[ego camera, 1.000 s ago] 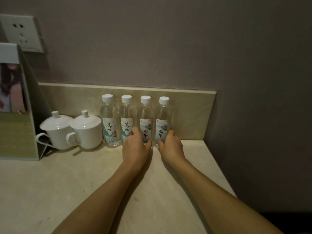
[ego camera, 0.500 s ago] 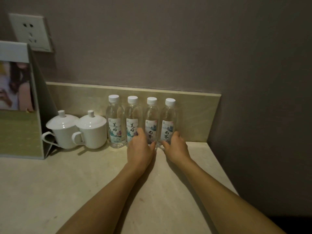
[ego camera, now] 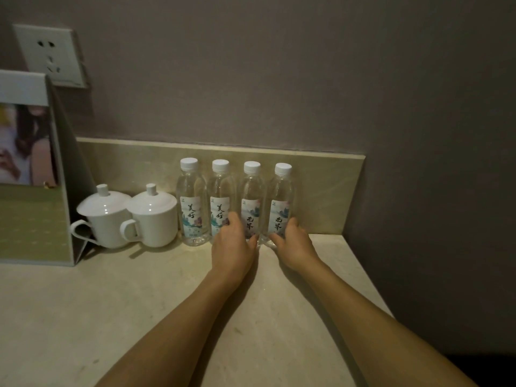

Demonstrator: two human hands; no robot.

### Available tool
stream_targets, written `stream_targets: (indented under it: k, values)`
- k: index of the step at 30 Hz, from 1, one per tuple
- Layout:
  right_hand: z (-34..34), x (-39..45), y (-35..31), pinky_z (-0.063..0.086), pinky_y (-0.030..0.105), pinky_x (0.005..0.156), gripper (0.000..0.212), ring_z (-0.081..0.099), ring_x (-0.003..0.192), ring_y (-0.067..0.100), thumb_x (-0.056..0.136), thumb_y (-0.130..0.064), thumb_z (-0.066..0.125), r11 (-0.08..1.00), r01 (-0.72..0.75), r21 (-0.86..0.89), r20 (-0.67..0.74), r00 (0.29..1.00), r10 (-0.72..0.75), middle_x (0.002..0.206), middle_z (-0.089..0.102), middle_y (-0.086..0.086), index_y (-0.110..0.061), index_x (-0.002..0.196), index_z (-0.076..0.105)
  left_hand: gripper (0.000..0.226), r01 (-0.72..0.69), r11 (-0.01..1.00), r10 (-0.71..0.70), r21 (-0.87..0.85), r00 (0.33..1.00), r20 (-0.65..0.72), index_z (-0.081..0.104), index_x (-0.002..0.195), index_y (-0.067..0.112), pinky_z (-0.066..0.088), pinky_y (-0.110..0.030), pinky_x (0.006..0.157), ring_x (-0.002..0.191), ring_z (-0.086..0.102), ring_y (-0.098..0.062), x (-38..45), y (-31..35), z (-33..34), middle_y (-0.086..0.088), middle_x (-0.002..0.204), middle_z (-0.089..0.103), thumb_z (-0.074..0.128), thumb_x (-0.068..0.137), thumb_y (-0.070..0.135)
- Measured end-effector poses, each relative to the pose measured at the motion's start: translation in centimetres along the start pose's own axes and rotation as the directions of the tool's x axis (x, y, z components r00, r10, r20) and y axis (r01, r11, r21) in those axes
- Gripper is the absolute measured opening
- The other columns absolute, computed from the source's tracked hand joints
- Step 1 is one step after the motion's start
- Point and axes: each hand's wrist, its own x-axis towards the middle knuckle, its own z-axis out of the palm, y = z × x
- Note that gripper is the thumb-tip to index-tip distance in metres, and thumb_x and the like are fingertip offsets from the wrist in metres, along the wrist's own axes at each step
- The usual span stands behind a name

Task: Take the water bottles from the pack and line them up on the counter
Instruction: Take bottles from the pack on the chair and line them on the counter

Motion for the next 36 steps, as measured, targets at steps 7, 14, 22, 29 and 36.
stream_targets:
  k: [7, 14, 22, 29, 36]
  values:
    - [0.2, 0.0, 0.0, 0.045, 0.033, 0.089, 0.04, 0.054, 0.121, 0.031, 0.097, -0.027, 0.057, 0.999, -0.006, 0.033, -0.013, 1.0, 0.007, 0.135, 0.05, 0.017, -0.003, 0.124, 0.041, 0.039, -0.005, 1.0, 0.006, -0.008, 1.0, 0.027, 0.042, 0.106, 0.01, 0.056, -0.046, 0.077, 0.096, 0.065, -0.032, 0.0, -0.1, -0.2, -0.013, 0.103, 0.066, 0.072, 0.087, 0.026]
    - [0.3, 0.0, 0.1, 0.047, 0.038, 0.095, 0.041, 0.053, 0.122, 0.031, 0.097, -0.028, 0.057, 0.999, 0.004, 0.04, -0.027, 1.0, -0.003, 0.136, 0.049, 0.017, -0.003, 0.125, 0.041, 0.039, 0.001, 1.0, -0.001, -0.016, 0.999, 0.035, 0.044, 0.108, 0.008, 0.056, -0.046, 0.079, 0.098, 0.064, -0.033, 0.0, 0.0, -0.4, -0.013, 0.104, 0.065, 0.072, 0.087, 0.025]
    - [0.4, 0.0, 0.1, 0.044, 0.031, 0.086, 0.045, 0.054, 0.122, 0.031, 0.095, -0.029, 0.06, 0.998, -0.009, 0.061, -0.039, 0.999, 0.011, 0.135, 0.051, 0.016, -0.004, 0.127, 0.042, 0.041, 0.013, 0.999, -0.011, -0.03, 0.999, 0.053, 0.044, 0.111, 0.008, 0.056, -0.049, 0.08, 0.098, 0.065, -0.034, -0.1, 0.0, -0.6, -0.016, 0.106, 0.066, 0.072, 0.087, 0.025]
    - [-0.6, -0.8, 0.0, 0.051, 0.04, 0.098, 0.057, 0.054, 0.124, 0.029, 0.09, -0.032, 0.068, 0.986, -0.023, 0.167, 0.001, 1.0, 0.023, 0.137, 0.051, 0.012, -0.009, 0.133, 0.039, 0.04, 0.049, 0.996, -0.045, -0.073, 0.997, 0.064, 0.051, 0.112, 0.011, 0.06, -0.047, 0.08, 0.095, 0.07, -0.028, -0.6, 0.5, -1.3, -0.01, 0.107, 0.069, 0.072, 0.087, 0.034]
    - [-6.1, -3.4, 2.7, 0.051, 0.037, 0.085, 0.051, 0.062, 0.103, 0.028, 0.09, -0.04, 0.063, 0.989, 0.052, 0.138, -0.075, 0.996, -0.042, 0.115, 0.064, 0.012, -0.011, 0.129, 0.049, 0.026, -0.028, 0.995, 0.037, -0.098, 0.996, 0.084, 0.062, 0.077, 0.013, 0.06, -0.046, 0.069, 0.066, 0.069, -0.023, -3.3, 6.4, -1.6, -0.005, 0.069, 0.068, 0.06, 0.094, 0.032]
